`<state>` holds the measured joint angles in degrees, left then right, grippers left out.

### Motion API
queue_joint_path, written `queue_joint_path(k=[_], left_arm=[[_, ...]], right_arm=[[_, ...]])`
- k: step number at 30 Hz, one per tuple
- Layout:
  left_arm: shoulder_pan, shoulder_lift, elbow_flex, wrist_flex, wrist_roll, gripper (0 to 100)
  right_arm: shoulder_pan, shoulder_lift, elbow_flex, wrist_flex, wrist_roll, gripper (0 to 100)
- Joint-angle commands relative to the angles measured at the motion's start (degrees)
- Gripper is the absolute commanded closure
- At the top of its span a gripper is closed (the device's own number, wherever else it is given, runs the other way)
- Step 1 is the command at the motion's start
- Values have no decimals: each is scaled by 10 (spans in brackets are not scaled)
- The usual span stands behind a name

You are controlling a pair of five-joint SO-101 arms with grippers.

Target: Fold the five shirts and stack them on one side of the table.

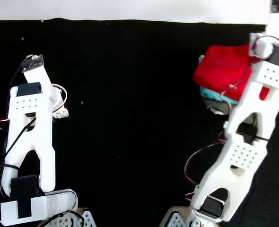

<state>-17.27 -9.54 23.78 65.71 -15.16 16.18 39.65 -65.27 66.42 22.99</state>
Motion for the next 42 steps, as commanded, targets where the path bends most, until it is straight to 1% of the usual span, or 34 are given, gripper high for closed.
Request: queue_joint_path(k=[1,8,10,14,18,20,23,26,28,30,34,36,38,42], left_arm=[[-2,-19,-14,-16,1,905],[-6,-20,-14,-13,1,905],[-6,-20,-14,-15,1,905],[-4,-20,-14,-15,1,905],[-5,-22,-15,-13,1,905],[-6,-27,-22,-7,1,904],[-6,-49,-53,63,1,904],[-6,-89,-71,143,0,905],[-11,-129,-65,172,-18,905],[-17,-176,-46,183,-40,905],[-29,-273,47,178,-57,905],[-32,-306,119,149,-67,905],[-42,-327,193,104,-82,905],[-70,-346,300,-1,-92,905]], right_arm=[[-17,17,3,-18,47,995],[63,97,3,-84,54,992],[75,123,3,-99,55,992],[76,167,3,-102,55,992],[76,177,1,-102,54,992],[78,174,-34,-91,52,990],[78,153,-116,-27,1,985],[73,117,-223,83,-65,913],[63,92,-285,148,-107,869],[50,69,-333,213,-120,861],[-2,36,-347,342,-89,888],[-27,36,-339,346,-84,916],[-51,40,-322,347,-76,948],[-102,51,-234,347,-74,991]])
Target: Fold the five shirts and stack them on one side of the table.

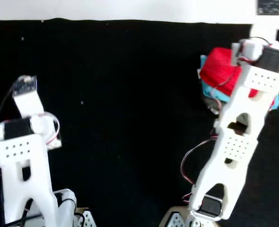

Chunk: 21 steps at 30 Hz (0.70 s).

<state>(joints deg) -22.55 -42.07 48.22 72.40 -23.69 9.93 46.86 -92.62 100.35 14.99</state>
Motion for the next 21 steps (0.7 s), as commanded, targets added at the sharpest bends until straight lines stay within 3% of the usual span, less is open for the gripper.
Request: queue_joint_path(k=[1,13,21], left_arm=[[-22,-21,73,-86,-7,905],[-30,-22,104,-112,-6,905],[-31,-25,100,-91,-4,905]], right_arm=[[-51,-17,61,7,6,993],[-48,27,207,9,4,993],[-48,-190,271,9,-75,993]])
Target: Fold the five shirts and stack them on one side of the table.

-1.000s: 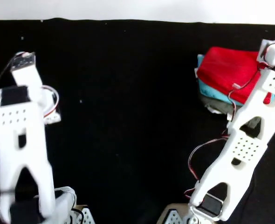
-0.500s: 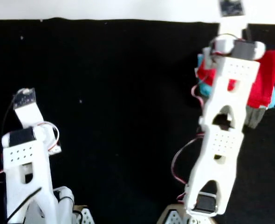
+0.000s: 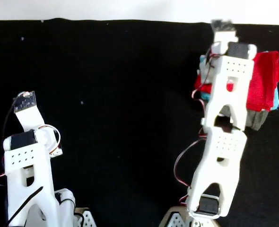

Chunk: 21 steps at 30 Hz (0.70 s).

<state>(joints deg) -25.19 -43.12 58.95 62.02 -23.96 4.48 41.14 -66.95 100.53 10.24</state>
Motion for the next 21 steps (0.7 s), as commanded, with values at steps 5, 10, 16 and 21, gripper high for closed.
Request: queue_joint_path(k=[5,10,16,21], left_arm=[[-4,-15,-3,35,-1,905],[-4,-24,22,-1,-2,905],[7,-196,141,-43,-2,905],[42,-383,269,-43,-1,905]], right_arm=[[-10,-388,253,7,-31,993],[-31,-634,611,-37,-30,993],[-35,-887,1002,-186,-29,993],[-30,-1066,1261,-259,-30,993]])
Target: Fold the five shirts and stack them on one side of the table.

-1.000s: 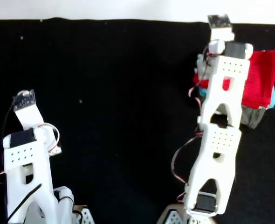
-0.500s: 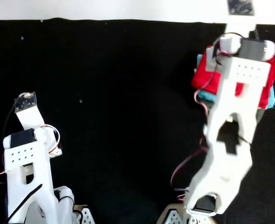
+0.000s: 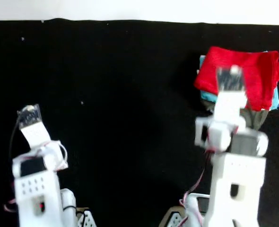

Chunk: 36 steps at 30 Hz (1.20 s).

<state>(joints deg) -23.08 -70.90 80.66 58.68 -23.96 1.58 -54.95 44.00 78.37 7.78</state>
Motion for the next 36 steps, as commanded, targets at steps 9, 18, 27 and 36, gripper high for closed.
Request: queue_joint_path(k=[9,18,27,36], left_arm=[[77,-342,158,92,42,988],[99,-329,164,128,41,991],[100,-327,165,184,44,992],[100,-327,165,184,44,992]], right_arm=[[-2,-407,465,-92,-5,993],[-1,-491,594,-87,-8,993],[-1,-490,595,-87,-6,993],[-1,-490,595,-87,-6,993]])
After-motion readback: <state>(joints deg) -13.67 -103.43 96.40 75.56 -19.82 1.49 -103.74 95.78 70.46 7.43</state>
